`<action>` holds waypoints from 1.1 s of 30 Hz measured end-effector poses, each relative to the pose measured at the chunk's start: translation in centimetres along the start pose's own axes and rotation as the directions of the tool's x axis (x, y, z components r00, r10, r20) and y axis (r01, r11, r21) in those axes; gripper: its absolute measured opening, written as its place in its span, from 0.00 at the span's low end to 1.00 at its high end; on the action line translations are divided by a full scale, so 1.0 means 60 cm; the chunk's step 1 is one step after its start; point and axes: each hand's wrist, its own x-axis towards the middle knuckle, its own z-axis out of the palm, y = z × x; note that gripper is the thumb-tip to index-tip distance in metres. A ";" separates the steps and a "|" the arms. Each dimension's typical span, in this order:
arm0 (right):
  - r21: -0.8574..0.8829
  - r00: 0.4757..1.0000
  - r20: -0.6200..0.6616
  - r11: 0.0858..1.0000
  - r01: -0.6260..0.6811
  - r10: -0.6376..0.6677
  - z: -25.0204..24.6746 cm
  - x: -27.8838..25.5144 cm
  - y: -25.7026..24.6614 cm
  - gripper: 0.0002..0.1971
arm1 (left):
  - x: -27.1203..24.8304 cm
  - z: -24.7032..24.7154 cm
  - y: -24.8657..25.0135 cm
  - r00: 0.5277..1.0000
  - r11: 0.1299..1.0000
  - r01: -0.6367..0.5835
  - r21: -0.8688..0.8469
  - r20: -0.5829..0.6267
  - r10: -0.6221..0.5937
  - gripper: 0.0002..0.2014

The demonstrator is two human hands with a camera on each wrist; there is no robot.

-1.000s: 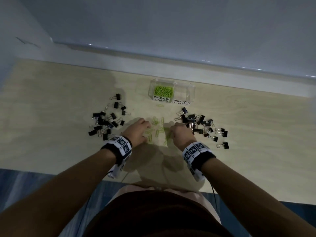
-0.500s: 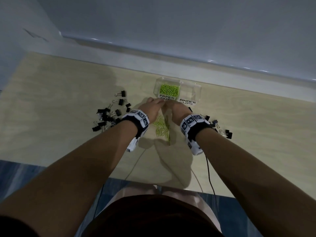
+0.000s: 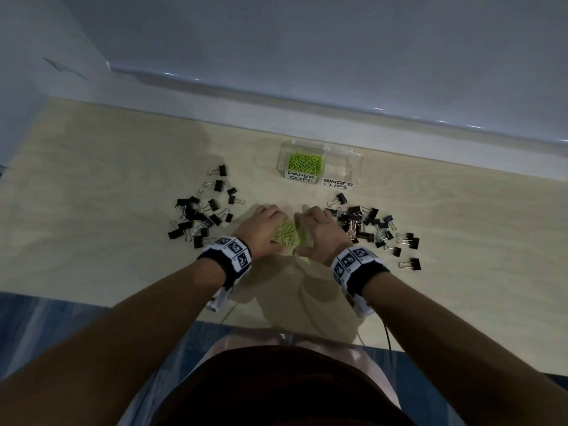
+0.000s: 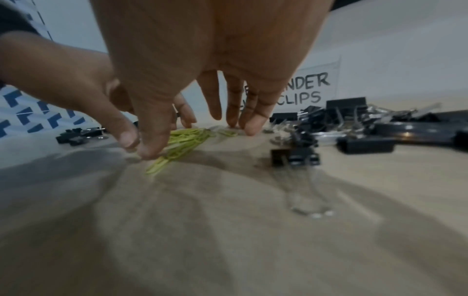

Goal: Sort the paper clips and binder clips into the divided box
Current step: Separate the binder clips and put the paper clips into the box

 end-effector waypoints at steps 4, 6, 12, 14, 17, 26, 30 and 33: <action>0.079 0.998 0.010 0.994 -0.070 0.069 -0.002 0.009 -0.025 0.28 | 0.011 0.010 0.019 0.990 0.988 0.127 -0.091 -0.051 -0.132 0.21; 0.129 0.997 0.002 0.988 -0.080 0.080 -0.005 0.010 -0.027 0.20 | 0.013 0.011 0.022 0.983 0.976 0.162 -0.149 -0.061 -0.172 0.13; 0.167 0.995 -0.022 0.982 -0.088 0.093 -0.009 0.015 -0.016 0.03 | 0.012 -0.002 0.020 0.984 0.977 0.176 -0.117 -0.015 -0.179 0.07; 0.268 0.985 -0.040 0.952 -0.149 0.166 -0.006 0.019 -0.005 0.02 | 0.012 -0.009 0.014 0.983 0.970 0.177 -0.165 -0.016 -0.183 0.06; 0.452 0.957 -0.045 0.860 -0.237 0.287 -0.011 0.021 0.010 0.04 | 0.014 -0.025 0.010 0.980 0.942 0.187 -0.280 -0.015 -0.199 0.05; 0.749 0.911 -0.100 0.633 -0.195 0.400 -0.126 0.040 0.041 0.03 | 0.122 -0.150 0.041 0.941 0.869 0.094 -0.486 -0.242 -0.238 0.05; 0.760 0.873 -0.215 0.637 -0.132 0.438 -0.179 0.096 0.042 0.04 | 0.180 -0.165 0.041 0.897 0.859 0.172 -0.482 -0.283 -0.338 0.04; 0.700 0.828 -0.234 0.679 -0.220 0.510 -0.189 0.144 0.032 0.08 | 0.194 -0.159 0.043 0.903 0.863 0.206 -0.461 -0.251 -0.349 0.06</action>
